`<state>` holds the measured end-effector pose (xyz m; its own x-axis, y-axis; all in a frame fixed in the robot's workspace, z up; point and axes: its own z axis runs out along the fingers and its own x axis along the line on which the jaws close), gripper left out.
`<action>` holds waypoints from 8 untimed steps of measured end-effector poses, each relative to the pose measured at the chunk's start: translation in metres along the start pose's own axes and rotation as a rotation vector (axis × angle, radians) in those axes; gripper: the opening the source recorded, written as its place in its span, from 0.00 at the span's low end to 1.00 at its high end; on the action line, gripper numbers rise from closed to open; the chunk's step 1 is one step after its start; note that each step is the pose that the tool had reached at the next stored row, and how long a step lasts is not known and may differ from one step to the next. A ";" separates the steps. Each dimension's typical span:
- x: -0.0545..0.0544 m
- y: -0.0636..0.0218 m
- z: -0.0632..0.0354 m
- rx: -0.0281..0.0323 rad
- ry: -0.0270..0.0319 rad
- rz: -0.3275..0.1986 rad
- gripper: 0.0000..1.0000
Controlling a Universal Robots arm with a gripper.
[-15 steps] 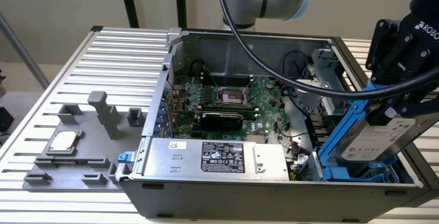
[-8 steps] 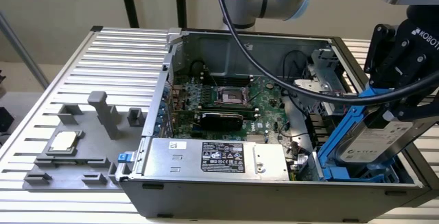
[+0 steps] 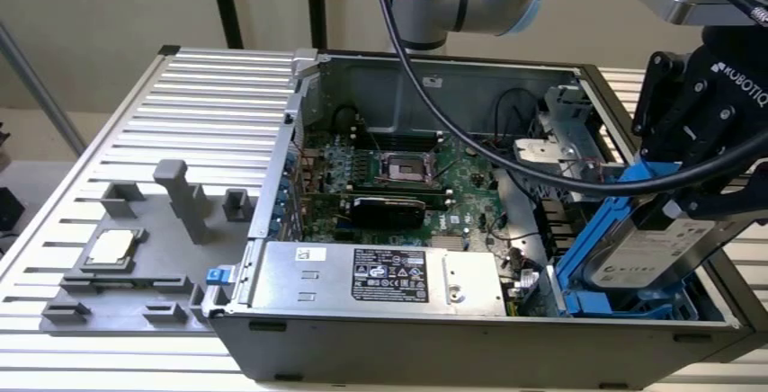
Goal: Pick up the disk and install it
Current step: 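Insert the disk into the insertion slot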
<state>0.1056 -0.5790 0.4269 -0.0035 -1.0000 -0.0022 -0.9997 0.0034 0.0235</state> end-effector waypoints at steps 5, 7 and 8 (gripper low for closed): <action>-0.001 -0.0002 0.0066 -0.0002 -0.0008 0.000 0.33; -0.001 -0.0002 0.0091 -0.0002 -0.0011 0.000 0.33; -0.001 -0.0003 0.0104 -0.0002 -0.0016 0.000 0.33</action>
<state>0.1057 -0.5778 0.4165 -0.0034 -1.0000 -0.0038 -0.9997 0.0033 0.0238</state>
